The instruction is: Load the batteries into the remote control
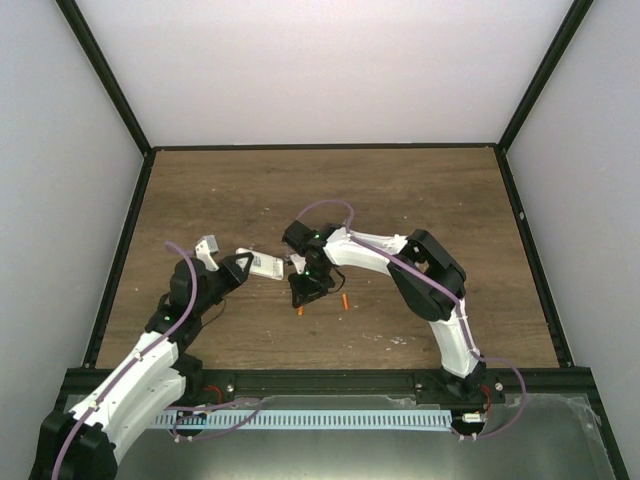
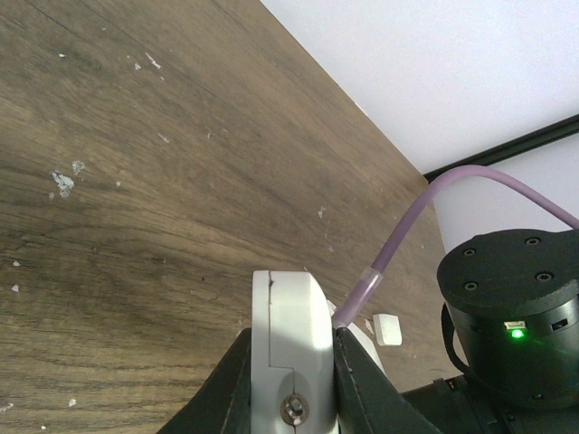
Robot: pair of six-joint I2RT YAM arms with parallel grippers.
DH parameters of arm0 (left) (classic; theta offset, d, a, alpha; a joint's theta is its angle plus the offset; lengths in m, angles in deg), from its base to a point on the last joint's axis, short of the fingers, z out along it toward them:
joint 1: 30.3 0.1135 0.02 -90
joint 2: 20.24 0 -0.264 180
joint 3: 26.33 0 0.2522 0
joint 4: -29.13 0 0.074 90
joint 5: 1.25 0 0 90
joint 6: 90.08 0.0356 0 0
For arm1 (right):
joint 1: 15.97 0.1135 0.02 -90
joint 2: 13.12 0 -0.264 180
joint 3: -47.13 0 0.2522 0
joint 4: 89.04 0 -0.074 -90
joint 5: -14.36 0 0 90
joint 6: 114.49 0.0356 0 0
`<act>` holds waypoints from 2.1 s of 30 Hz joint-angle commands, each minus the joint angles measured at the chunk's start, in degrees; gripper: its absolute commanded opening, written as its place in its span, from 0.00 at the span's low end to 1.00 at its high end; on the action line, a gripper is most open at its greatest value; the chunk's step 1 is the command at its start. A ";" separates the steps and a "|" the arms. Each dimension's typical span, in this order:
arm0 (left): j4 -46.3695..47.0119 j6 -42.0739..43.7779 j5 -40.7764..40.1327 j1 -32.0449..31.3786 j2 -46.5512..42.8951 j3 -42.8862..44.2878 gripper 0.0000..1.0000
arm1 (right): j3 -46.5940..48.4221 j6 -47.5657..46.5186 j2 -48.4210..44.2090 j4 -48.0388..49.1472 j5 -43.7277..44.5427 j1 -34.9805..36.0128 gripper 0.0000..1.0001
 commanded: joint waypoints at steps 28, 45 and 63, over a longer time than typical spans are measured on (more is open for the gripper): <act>5.04 -2.10 0.93 0.36 0.25 0.15 0.00 | -7.75 -2.93 -12.13 6.13 9.00 -4.23 0.01; 30.55 -12.61 6.99 0.36 12.68 4.43 0.00 | -11.34 -0.42 -36.94 25.76 7.01 -9.14 0.01; 44.97 -22.66 6.78 -0.51 14.55 1.71 0.00 | -12.83 3.36 -36.99 35.99 4.13 -9.15 0.01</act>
